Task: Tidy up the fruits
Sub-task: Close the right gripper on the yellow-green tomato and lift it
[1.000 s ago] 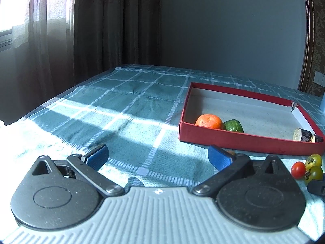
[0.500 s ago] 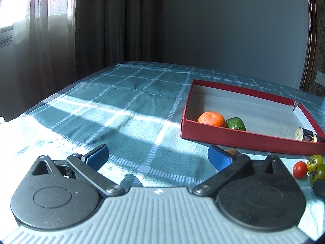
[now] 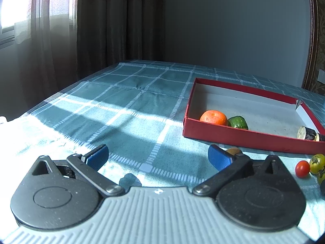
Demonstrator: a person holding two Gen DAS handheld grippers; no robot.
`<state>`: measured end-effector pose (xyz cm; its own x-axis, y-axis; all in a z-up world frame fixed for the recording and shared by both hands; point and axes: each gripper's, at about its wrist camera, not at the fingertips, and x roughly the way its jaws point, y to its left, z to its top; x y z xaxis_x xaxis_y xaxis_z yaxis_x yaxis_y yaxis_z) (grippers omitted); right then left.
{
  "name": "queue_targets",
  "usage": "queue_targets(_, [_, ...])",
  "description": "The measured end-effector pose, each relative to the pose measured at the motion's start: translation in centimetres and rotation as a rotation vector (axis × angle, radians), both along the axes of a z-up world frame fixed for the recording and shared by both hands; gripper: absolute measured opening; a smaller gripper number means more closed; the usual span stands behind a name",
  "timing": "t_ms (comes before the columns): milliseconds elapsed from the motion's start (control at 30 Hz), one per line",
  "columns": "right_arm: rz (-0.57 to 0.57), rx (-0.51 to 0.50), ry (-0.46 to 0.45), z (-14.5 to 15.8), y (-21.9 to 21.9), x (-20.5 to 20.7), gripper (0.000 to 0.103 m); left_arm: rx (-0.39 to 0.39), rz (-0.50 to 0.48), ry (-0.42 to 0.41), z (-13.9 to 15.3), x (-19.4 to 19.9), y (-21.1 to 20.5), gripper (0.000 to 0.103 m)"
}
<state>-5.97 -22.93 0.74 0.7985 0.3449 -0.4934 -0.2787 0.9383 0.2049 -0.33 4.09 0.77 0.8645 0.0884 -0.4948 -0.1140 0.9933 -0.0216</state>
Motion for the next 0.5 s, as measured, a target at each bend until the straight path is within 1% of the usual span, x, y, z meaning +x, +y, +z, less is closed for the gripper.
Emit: queue_targets(500, [-0.005,0.014,-0.021,0.3,-1.0,-0.4,0.031,-0.004,0.001,-0.002,0.0,-0.1,0.1,0.103])
